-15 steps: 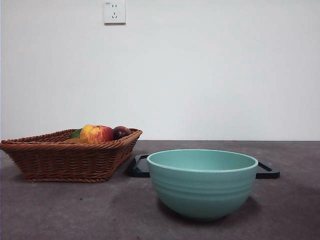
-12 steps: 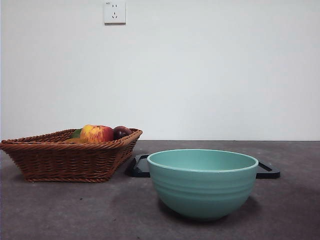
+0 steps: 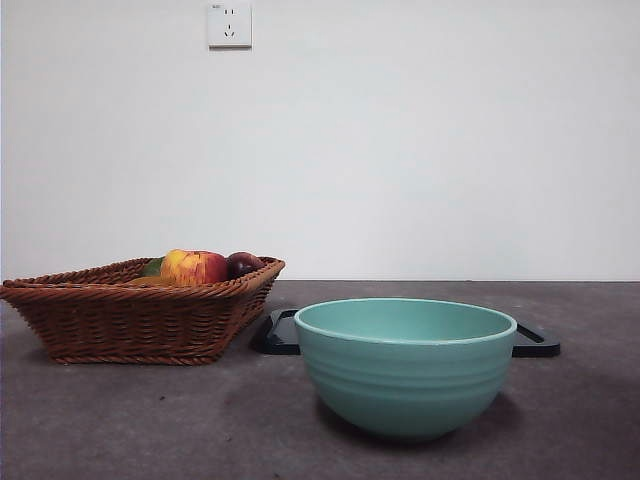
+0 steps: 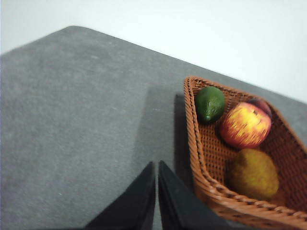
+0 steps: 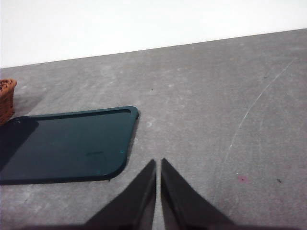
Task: Pick up the wifruite, put it on the bowl, pick up the plate, put it on desk
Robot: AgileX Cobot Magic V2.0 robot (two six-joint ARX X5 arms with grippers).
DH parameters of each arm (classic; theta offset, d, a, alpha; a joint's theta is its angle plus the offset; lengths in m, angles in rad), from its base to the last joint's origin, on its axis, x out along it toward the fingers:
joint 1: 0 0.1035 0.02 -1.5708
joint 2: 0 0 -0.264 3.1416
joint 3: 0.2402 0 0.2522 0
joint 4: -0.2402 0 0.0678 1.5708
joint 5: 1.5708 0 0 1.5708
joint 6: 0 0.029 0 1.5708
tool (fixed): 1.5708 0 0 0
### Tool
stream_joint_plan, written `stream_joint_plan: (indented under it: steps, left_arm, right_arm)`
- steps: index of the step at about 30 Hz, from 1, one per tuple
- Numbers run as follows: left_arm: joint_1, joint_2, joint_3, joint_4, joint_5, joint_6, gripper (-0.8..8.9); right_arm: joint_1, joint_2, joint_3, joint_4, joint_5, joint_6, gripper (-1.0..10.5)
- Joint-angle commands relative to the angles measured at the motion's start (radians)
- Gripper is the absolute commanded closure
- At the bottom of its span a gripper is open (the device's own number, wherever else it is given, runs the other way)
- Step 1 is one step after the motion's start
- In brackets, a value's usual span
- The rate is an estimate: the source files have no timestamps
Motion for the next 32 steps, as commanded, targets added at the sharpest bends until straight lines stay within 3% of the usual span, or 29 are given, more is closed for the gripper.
stream_joint_plan:
  steps: [1,10,20,25,32]
  left_arm:
    - [0.003,-0.002,0.008,-0.008,0.003,-0.080,8.05]
    - [0.003,-0.002,0.099,-0.010,0.088,-0.130,8.04]
    - [0.003,0.039,0.306,-0.096,0.093,-0.134,8.03]
    - [0.003,0.111,0.436,-0.188,0.113,-0.071,8.03]
    - [0.003,0.254,0.610,-0.352,0.225,0.018,8.03]
  right_arm:
    - [0.000,-0.003,0.003,0.010,-0.003,0.043,9.4]
    - [0.000,-0.003,0.109,0.009,-0.002,0.057,9.4]
    - [0.000,0.013,0.314,-0.047,-0.002,0.056,9.4]
    - [0.000,0.080,0.456,-0.159,-0.003,0.039,9.4]
    - [0.000,0.245,0.672,-0.339,-0.039,-0.031,9.4]
